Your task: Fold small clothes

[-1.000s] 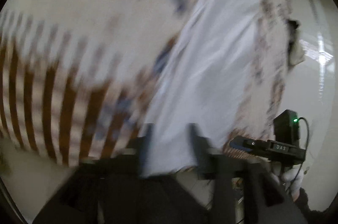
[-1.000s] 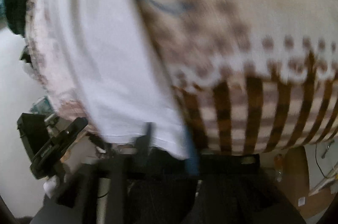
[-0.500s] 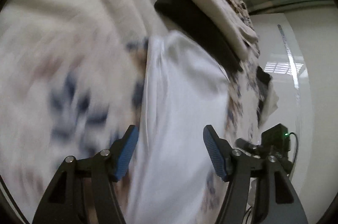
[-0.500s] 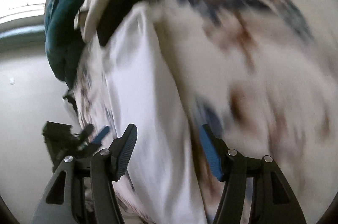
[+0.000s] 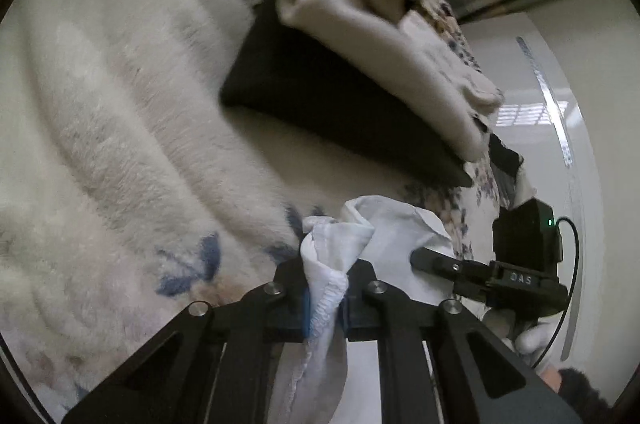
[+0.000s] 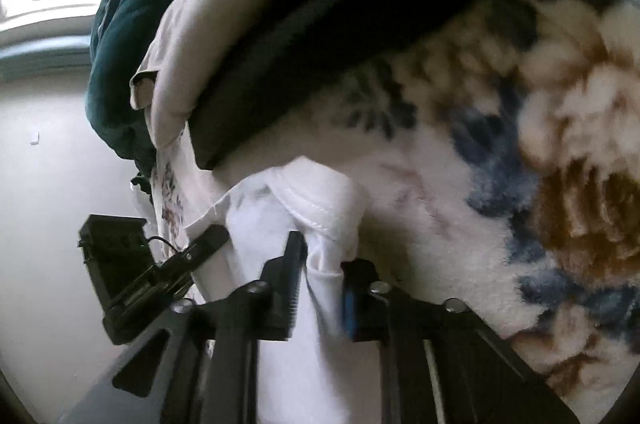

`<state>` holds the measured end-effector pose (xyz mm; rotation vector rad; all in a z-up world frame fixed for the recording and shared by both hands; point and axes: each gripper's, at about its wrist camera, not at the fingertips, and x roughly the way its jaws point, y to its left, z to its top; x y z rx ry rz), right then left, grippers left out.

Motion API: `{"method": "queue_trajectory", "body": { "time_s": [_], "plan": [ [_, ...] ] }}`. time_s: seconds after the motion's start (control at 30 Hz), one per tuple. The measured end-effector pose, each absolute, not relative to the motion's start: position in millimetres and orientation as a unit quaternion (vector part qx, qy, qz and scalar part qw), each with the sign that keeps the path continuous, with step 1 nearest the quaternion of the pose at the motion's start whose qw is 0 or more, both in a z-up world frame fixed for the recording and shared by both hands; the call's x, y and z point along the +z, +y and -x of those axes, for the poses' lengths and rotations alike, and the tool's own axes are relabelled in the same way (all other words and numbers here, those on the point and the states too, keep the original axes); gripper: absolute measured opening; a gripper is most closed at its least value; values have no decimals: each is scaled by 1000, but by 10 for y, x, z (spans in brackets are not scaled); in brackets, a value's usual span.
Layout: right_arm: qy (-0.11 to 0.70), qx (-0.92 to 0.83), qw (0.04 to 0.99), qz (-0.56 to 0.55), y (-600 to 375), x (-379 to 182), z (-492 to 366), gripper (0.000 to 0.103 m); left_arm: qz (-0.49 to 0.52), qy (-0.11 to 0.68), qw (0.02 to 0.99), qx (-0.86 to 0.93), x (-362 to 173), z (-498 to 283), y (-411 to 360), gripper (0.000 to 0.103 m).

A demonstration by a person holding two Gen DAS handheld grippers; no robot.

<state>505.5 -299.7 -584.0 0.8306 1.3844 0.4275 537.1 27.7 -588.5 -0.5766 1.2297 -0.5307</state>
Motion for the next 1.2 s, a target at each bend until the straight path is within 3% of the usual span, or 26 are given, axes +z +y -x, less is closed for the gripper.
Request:
{"method": "queue_trajectory", "body": {
  "time_s": [0.2,0.77,0.87,0.9,0.97,1.03,1.1,1.2],
  "plan": [
    [606,194,686,-354,-2911,-5564,-4942,6,268,540,756,-254,-5614,-5270,310,8],
    [577,221,715,-327,-2960,-4763,-4220,5,255,510,779,-261,-5081,-4790,332,8],
    [584,191,722,-319,-2980,-4821,-4259,5,271,528,766,-249,-5237,-4939,339,16],
    [587,177,725,-315,-2983,-4851,-4305,5,270,541,761,-236,-5321,-5042,332,32],
    [605,140,724,-300,-2996,-4949,-4447,12,269,557,755,-218,-5413,-5133,371,57],
    [617,111,719,-299,-3059,-5002,-4491,48,278,556,751,-223,-5433,-5138,426,57],
    [615,112,716,-312,-3123,-4988,-4402,54,272,555,751,-233,-5354,-4995,490,57],
    [632,125,705,-298,-3163,-4905,-4006,54,250,549,760,-240,-5169,-4581,599,57]
  ]
}}
